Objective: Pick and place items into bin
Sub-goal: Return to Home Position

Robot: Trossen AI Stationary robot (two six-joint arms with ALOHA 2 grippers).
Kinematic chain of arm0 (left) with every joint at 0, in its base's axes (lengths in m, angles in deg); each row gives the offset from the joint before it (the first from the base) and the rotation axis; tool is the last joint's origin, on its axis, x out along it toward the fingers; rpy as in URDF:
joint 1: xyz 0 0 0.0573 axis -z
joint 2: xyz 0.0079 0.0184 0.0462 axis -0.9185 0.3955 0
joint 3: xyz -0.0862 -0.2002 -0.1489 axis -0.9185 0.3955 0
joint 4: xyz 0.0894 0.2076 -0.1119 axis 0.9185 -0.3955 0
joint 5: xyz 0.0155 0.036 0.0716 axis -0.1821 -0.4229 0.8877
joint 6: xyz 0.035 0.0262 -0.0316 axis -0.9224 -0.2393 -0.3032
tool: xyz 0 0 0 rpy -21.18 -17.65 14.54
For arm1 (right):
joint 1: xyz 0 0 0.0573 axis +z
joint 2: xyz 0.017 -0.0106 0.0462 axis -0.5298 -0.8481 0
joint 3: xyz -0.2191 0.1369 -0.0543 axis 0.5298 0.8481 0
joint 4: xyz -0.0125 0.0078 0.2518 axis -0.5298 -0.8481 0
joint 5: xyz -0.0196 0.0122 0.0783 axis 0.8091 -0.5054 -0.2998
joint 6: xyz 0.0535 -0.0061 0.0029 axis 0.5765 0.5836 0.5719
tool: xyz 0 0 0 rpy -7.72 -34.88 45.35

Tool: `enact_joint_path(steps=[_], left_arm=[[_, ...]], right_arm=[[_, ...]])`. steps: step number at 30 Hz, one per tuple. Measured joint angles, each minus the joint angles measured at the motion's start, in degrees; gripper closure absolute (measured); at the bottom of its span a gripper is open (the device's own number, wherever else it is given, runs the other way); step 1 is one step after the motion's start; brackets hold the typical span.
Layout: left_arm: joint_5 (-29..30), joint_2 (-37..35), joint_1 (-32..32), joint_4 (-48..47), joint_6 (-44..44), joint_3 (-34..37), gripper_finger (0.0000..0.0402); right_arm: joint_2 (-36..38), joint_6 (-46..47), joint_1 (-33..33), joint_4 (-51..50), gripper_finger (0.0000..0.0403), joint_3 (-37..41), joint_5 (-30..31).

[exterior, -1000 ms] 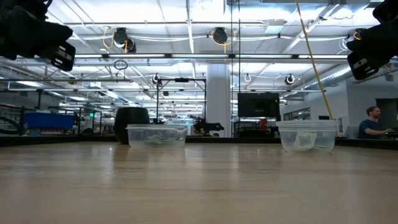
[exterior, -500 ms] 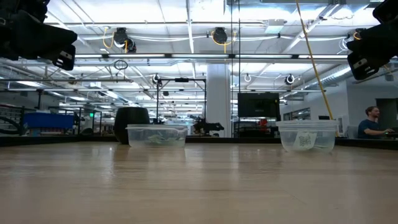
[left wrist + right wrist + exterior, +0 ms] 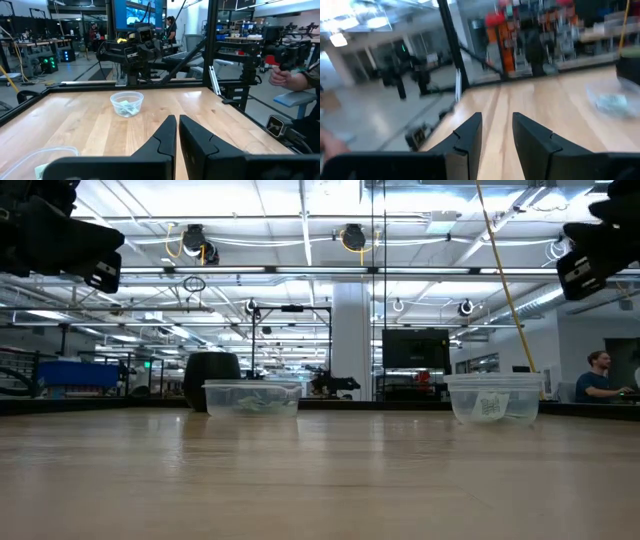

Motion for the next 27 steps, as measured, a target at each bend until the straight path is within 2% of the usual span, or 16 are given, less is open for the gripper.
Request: enact_joint_path(steps=[3, 11, 15, 21, 27], left_arm=[[0.0, 0.0, 0.0, 0.0, 0.0, 0.0, 0.0376], [0.0, 0.0, 0.0, 0.0, 0.0, 0.0, 0.0376], [0.0, 0.0, 0.0, 0.0, 0.0, 0.0, 0.0376], [0.0, 0.0, 0.0, 0.0, 0.0, 0.0, 0.0376], [0.0, 0.0, 0.0, 0.0, 0.0, 0.0, 0.0376]], right_arm=[[-0.7, -5.2, -2.5, 2.8, 0.0303, 1.0, -5.4], [-1.0, -9.7, -11.7, 3.0, 0.0303, 1.1, -4.4], [-1.0, -11.1, -18.0, 2.9, 0.0303, 1.2, -9.2], [-1.0, -8.9, -25.6, 2.8, 0.0303, 1.2, -23.0], [-1.0, -8.2, -26.4, 2.9, 0.0303, 1.3, -23.3]])
